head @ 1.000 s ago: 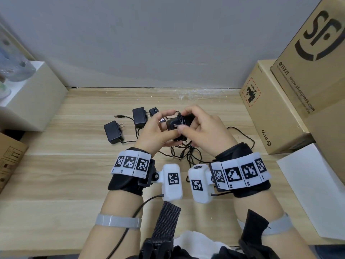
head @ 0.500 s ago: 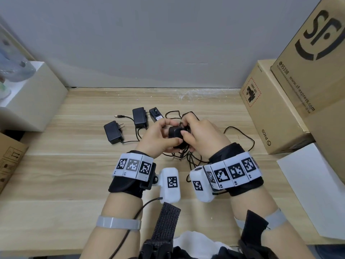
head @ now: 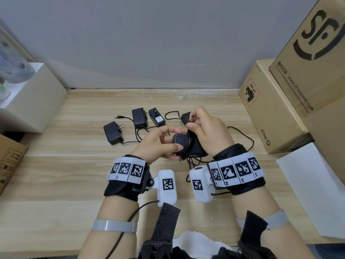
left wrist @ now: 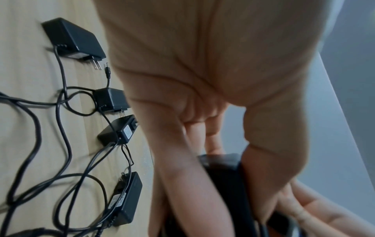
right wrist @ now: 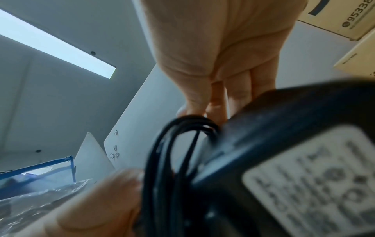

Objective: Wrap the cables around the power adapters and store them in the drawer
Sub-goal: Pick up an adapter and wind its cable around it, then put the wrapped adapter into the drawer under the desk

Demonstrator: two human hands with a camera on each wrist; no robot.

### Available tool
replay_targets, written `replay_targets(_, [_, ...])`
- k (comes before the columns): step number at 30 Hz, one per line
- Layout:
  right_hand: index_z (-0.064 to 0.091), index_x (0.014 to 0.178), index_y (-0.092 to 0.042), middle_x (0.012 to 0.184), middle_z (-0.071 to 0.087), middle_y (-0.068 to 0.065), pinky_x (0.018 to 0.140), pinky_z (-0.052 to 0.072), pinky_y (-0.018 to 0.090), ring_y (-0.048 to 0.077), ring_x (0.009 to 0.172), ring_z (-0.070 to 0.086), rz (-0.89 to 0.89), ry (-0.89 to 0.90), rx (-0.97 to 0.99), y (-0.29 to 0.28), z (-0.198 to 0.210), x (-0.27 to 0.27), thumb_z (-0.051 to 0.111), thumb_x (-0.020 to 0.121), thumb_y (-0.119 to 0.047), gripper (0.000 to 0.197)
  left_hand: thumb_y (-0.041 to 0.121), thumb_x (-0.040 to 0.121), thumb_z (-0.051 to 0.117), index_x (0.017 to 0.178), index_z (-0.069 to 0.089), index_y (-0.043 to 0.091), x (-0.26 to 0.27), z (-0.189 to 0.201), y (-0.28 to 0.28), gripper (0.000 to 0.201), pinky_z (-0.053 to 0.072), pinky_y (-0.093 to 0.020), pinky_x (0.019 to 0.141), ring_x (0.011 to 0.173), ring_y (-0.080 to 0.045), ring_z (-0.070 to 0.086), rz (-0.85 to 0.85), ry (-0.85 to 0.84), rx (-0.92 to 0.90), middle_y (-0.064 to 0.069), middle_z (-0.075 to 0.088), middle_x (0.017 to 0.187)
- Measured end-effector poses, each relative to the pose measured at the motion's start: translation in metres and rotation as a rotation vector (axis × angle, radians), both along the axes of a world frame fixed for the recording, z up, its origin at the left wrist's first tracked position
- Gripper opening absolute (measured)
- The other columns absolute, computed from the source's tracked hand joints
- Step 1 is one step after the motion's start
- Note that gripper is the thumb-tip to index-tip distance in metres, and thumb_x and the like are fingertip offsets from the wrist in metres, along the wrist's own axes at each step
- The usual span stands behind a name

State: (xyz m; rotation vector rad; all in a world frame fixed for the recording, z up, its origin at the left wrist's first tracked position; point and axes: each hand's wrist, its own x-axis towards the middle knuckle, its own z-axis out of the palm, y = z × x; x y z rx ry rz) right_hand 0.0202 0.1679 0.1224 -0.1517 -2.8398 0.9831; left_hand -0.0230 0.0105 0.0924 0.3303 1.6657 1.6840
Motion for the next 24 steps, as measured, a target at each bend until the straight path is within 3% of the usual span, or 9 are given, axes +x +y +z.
replay_targets(4, [0.051,0.101,-0.014,0.076,0.058,-0.004,0.074,0.045,0.036,0.028,0.081,0.059,-0.049,0.033,-0.042,-0.001,-0.002,0.002,0.052,0.090,-0.024,0.014,-0.017,0.080,0.056,0.095,0.051,0.016,0.002,0.001,-0.002,0.036,0.058,-0.028,0.058,0.063,-0.011,0.067,-0.038,0.043,-0.001,0.004,0.072,0.072])
replay_targets(9, [0.053,0.091,-0.017,0.076,0.069,0.004,0.076,0.052,0.042,0.025,0.074,0.065,-0.149,0.038,-0.259,0.001,-0.006,0.001,0.056,0.088,-0.020,0.004,-0.015,0.080,0.057,0.093,0.044,0.017,-0.002,0.004,-0.003,0.037,0.055,-0.023,0.054,0.057,-0.011,0.063,-0.021,0.088,-0.004,0.005,0.072,0.072])
replay_targets(13, [0.052,0.084,-0.017,0.073,0.068,0.004,0.057,0.052,0.022,0.005,0.052,0.062,-0.208,0.036,-0.514,0.006,-0.002,0.002,0.056,0.089,-0.014,0.008,-0.009,0.081,0.059,0.103,0.045,0.014,-0.001,0.004,0.001,0.034,0.046,-0.015,0.044,0.044,-0.005,0.057,0.178,0.024,0.056,0.002,0.066,0.055])
replay_targets(15, [0.049,0.077,-0.020,0.073,0.067,0.006,0.052,0.051,0.019,0.003,0.048,0.060,-0.195,0.001,-0.615,0.007,-0.003,0.005,0.057,0.088,-0.009,0.018,0.000,0.071,0.065,0.100,0.047,0.014,0.000,0.003,0.003,0.037,0.046,-0.015,0.045,0.046,-0.003,0.057,0.307,-0.035,0.128,0.001,0.064,0.060])
replay_targets(17, [0.050,0.072,-0.019,0.070,0.065,0.006,0.054,0.052,0.022,0.004,0.050,0.060,-0.133,-0.050,-0.639,0.007,-0.006,0.009,0.059,0.084,-0.002,0.023,0.012,0.063,0.064,0.095,0.051,0.018,0.000,-0.003,0.004,0.034,0.048,-0.018,0.050,0.058,-0.006,0.061,0.371,-0.059,0.141,-0.002,0.064,0.080])
replay_targets(18, [0.050,0.071,-0.018,0.067,0.062,0.003,0.054,0.050,0.021,0.002,0.049,0.059,-0.107,-0.067,-0.644,0.007,-0.010,0.011,0.059,0.083,0.001,0.025,0.015,0.063,0.064,0.093,0.053,0.019,0.001,-0.006,0.004,0.032,0.048,-0.018,0.051,0.060,-0.005,0.062,0.385,-0.066,0.134,-0.001,0.065,0.082])
replay_targets(21, [0.049,0.078,-0.024,0.069,0.056,-0.006,0.053,0.041,0.014,-0.001,0.049,0.054,-0.056,-0.119,-0.642,0.004,-0.022,0.017,0.051,0.089,-0.003,0.024,0.025,0.067,0.061,0.088,0.058,0.021,0.008,-0.016,0.007,0.022,0.048,-0.016,0.053,0.061,-0.001,0.061,0.364,-0.081,0.110,0.010,0.068,0.070])
replay_targets(24, [0.045,0.085,-0.032,0.074,0.053,-0.009,0.064,0.043,0.026,-0.002,0.060,0.051,-0.015,-0.176,-0.552,-0.001,-0.038,0.023,0.040,0.094,-0.008,0.027,0.030,0.069,0.060,0.090,0.060,0.021,0.019,-0.027,0.010,0.023,0.047,-0.015,0.053,0.060,0.000,0.058,0.340,-0.107,0.076,0.012,0.066,0.068])
